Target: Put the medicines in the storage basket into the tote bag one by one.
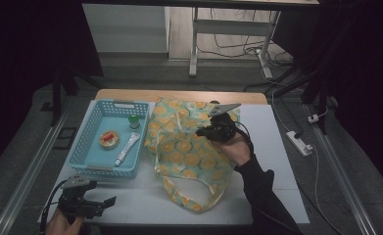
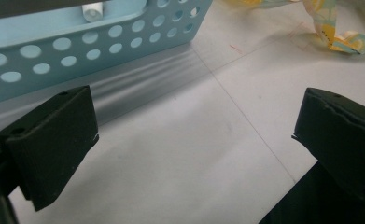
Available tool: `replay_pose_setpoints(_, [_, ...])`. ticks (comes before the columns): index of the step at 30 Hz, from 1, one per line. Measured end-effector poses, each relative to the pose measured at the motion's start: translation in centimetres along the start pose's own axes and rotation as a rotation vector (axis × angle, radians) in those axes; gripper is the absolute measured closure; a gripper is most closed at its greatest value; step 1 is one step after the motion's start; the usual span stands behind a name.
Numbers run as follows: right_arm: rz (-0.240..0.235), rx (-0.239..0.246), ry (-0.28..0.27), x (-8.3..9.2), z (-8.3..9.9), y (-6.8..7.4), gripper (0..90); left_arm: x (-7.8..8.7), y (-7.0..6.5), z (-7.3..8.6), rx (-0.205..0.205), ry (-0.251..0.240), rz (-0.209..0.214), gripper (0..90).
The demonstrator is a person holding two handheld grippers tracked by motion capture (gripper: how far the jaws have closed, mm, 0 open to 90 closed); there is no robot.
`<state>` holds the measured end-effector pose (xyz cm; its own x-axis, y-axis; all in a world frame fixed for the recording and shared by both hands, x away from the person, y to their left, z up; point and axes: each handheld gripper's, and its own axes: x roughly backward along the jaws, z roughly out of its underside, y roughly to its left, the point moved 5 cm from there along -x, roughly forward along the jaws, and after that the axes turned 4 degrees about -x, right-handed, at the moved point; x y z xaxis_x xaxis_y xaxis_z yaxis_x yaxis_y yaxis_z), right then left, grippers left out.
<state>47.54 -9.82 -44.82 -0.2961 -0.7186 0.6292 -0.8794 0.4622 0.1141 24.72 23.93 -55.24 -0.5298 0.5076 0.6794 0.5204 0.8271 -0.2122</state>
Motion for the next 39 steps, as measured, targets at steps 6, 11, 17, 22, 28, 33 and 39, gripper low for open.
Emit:
replay_pose_setpoints(6, [-0.001,0.000,-0.006,0.0,0.0,0.0,89.8,0.1,-0.1,-0.2,-0.015,0.009,-0.003,0.0])
replay_pose_setpoints(11, [-0.007,0.011,-0.004,0.0,0.0,0.1,89.8,0.5,-0.3,-0.6,-0.021,0.002,-0.017,0.0])
replay_pose_setpoints(17, [-0.013,0.013,0.001,0.0,0.0,0.1,89.8,1.0,-0.4,-1.2,-0.010,-0.008,-0.023,0.0])
replay_pose_setpoints(22, [-0.020,0.011,0.006,-0.1,0.1,0.0,89.8,1.6,-0.4,-1.8,-0.008,-0.007,-0.027,0.1])
replay_pose_setpoints(28, [-0.022,0.013,0.008,-0.1,0.1,0.1,89.8,2.1,0.0,-2.5,0.009,-0.045,-0.022,0.0])
replay_pose_setpoints(33, [-0.022,0.012,0.007,0.0,0.0,0.1,89.8,2.4,0.4,-3.0,0.025,-0.043,-0.020,0.0])
replay_pose_setpoints(39, [-0.021,0.014,0.007,-0.1,0.0,0.1,89.8,2.5,0.8,-3.7,0.025,-0.041,-0.044,0.0])
